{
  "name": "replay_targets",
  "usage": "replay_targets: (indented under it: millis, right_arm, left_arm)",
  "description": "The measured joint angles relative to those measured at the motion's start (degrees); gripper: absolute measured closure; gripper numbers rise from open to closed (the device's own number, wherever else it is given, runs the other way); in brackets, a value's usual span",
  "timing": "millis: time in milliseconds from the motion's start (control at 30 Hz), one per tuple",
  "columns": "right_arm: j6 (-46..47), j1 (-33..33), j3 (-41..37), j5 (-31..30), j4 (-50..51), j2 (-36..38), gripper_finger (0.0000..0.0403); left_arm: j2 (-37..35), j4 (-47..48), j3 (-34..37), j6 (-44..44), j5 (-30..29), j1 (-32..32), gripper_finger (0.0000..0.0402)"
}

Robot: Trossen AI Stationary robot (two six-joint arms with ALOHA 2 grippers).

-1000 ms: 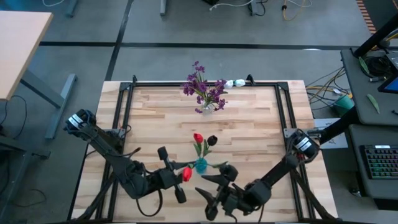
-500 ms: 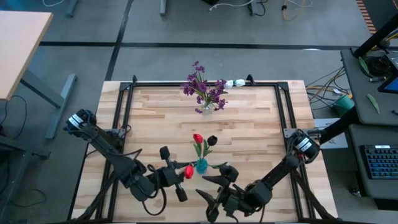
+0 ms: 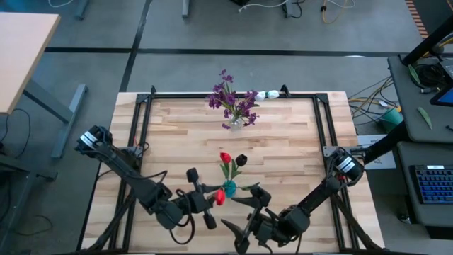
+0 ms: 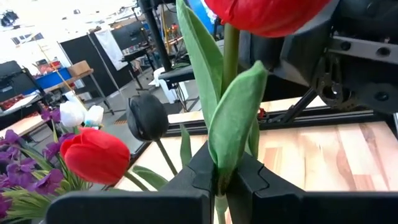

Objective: Sort flowers into vase by color
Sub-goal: Put the red flower into the blue vase

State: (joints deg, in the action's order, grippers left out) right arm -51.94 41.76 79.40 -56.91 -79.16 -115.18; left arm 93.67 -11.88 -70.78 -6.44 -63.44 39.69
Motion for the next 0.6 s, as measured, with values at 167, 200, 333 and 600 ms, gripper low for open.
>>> replay_targets:
  millis: [167, 200, 333, 600]
  right_arm:
    - [3.46, -0.02, 0.04, 2.62, 2.82, 0.00, 0.0060]
    - [4.35, -0.02, 0.04, 3.32, 2.82, 0.00, 0.0059]
    - [5.02, -0.08, 0.04, 3.94, 2.67, 0.33, 0.0058]
    - [6.14, -0.52, 0.04, 4.44, 2.54, 0.48, 0.0056]
  left_arm:
    - [0.00, 0.00, 1.58, 2.82, 0.02, -0.90, 0.0398]
    - [0.00, 0.00, 1.90, 3.16, 0.04, -1.03, 0.0398]
    - [0.00, -0.03, 3.10, 4.62, 0.02, -1.25, 0.0398]
    - [0.01, 0.11, 5.85, 10.27, -0.39, -2.00, 0.0361]
